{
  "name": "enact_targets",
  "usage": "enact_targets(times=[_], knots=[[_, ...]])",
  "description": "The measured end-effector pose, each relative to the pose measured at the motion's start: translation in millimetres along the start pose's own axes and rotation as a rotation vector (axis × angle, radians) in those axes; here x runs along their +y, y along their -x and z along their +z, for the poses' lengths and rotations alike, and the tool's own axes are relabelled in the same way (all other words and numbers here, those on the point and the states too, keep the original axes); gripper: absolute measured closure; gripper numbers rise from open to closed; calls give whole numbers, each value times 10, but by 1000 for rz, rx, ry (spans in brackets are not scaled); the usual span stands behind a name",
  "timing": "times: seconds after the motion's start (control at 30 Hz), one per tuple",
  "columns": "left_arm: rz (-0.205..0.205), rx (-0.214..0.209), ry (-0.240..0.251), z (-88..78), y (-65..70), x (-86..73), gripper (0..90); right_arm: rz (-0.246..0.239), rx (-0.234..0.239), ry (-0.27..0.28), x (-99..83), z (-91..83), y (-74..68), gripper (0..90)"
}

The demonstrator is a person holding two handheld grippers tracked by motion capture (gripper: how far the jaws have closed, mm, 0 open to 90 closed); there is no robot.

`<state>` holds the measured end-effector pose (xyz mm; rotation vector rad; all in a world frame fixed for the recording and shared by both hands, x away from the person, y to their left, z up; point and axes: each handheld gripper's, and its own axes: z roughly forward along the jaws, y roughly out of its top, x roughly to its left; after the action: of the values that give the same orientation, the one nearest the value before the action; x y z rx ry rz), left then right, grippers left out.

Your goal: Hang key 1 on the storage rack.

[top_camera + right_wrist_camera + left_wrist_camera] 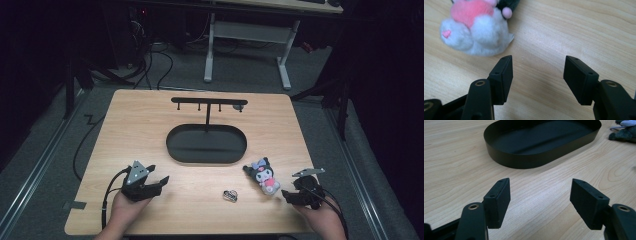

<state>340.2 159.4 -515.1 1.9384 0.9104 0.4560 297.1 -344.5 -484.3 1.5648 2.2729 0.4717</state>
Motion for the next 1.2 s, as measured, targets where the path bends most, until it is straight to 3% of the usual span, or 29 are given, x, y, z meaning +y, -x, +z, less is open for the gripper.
enact_targets(times=[0.03,0.37,0.57,0.67,0.77,0.9,1.0,1.2], knots=[[8,-4,-2,10,9,-2,334,-9,-11,-27,17,-3,-7,409],[43,-2,-12,49,37,2,334,-44,11,-89,68,61,-65,391],[70,-8,-17,47,69,8,332,-78,40,-166,124,55,-113,362],[68,-15,-15,34,74,12,332,-86,60,-174,165,17,-129,334],[64,-29,-8,34,78,12,332,-83,92,-202,273,-29,-159,244],[65,-38,-17,24,84,-7,329,-83,121,-213,358,-32,-205,202],[64,-32,-9,-18,68,-13,329,-116,95,-223,434,-15,-267,166],[59,-27,0,-49,51,-8,330,-122,85,-210,525,-29,-318,139]])
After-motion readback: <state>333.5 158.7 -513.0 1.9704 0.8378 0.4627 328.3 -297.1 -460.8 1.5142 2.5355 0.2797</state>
